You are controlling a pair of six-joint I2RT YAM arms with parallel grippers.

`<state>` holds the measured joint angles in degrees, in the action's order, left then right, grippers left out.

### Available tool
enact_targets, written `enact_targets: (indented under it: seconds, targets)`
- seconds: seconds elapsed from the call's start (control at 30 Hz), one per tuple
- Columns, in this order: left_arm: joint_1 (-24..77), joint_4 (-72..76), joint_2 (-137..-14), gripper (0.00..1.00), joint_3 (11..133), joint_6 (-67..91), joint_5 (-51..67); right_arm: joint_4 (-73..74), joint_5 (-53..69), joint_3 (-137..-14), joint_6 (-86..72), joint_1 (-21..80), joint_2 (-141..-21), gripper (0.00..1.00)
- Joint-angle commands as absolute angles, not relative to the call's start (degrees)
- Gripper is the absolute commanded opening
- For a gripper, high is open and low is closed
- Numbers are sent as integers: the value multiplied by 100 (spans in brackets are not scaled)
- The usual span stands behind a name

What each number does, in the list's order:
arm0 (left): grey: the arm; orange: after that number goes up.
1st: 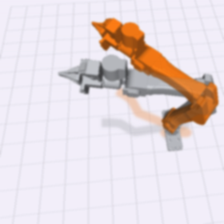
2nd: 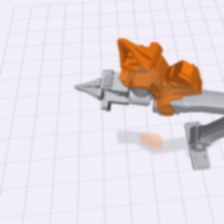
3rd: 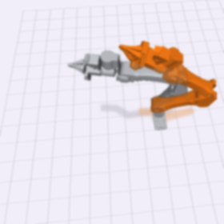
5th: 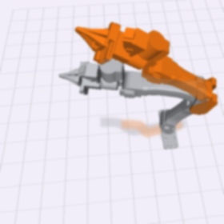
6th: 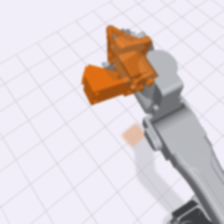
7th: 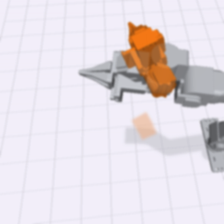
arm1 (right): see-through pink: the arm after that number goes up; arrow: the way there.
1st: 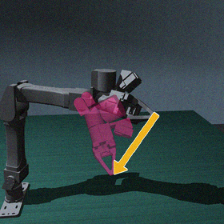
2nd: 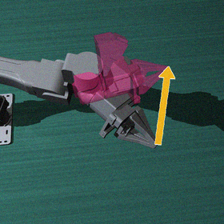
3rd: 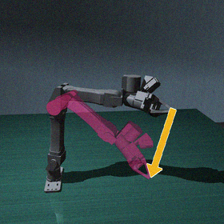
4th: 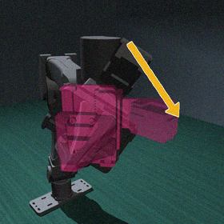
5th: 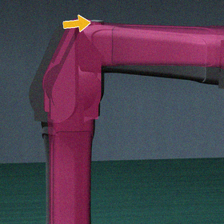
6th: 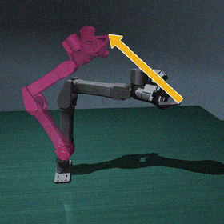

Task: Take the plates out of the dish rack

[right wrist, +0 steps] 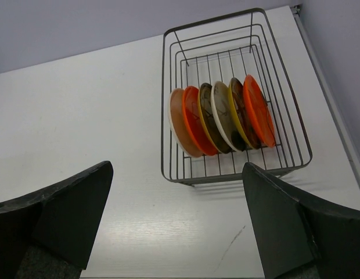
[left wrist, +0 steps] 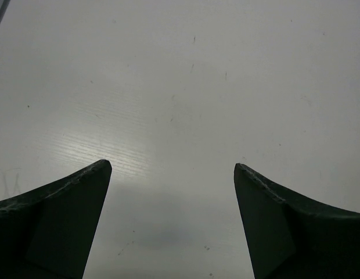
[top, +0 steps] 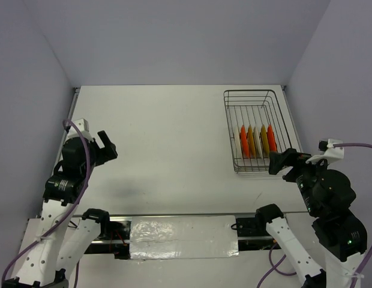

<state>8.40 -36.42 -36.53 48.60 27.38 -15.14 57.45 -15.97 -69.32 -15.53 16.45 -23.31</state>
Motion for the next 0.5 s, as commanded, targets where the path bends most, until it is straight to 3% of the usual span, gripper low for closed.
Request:
enact_targets:
  seconds: [0.0, 0.17, 0.33, 0.47]
  targets:
    - [817, -3516, -3718, 100, 4913, 2804, -1564, 5494, -1389, -6996, -1485, 1608, -2215, 100]
    - [817, -3498, -3674, 99, 4896, 2795, -1538, 5405, -978, -7109, -1661, 1617, -2705, 100]
    - [817, -3516, -3709, 100, 4895, 2812, -1555, 5414, -571, -7452, -2003, 1608, -4637, 99]
    - [835, -3516, -3718, 99, 4887, 2813, -1573, 5266, -834, -7778, -2057, 1643, -6071, 70]
